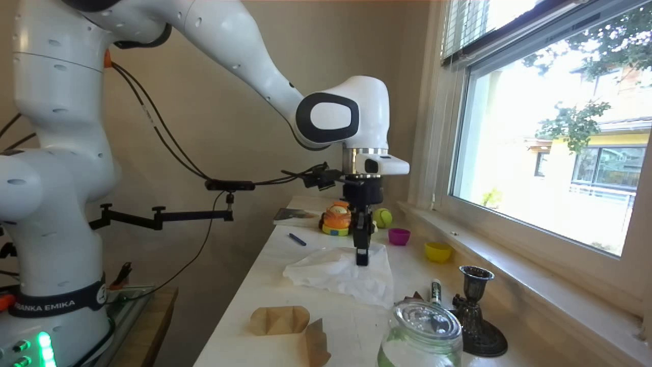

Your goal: Use the paper towel to wipe the surface

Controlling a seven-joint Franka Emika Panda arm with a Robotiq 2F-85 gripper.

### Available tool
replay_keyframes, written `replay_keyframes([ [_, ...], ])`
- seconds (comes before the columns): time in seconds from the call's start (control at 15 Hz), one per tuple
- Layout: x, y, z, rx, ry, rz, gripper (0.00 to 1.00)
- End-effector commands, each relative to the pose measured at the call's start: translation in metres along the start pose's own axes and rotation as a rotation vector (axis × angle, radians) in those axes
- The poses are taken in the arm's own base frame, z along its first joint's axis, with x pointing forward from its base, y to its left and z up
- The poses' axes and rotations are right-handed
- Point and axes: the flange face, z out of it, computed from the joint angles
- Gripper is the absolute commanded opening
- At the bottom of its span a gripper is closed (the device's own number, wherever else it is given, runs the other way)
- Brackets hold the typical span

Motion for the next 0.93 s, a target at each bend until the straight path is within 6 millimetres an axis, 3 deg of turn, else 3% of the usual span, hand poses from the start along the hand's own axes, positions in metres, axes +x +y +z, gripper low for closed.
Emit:
replay_keyframes([
  [0.0, 0.007, -0.013, 0.002, 0.049, 0.054, 0.048, 0.02],
  [0.33, 0.009, -0.046, -0.001, 0.127, 0.132, 0.057, 0.02],
  [0.6, -0.007, -0.072, 0.0, 0.191, 0.074, -0.008, 0.02],
  [0.87, -0.019, -0.077, -0.004, 0.19, 0.039, -0.087, 0.02],
])
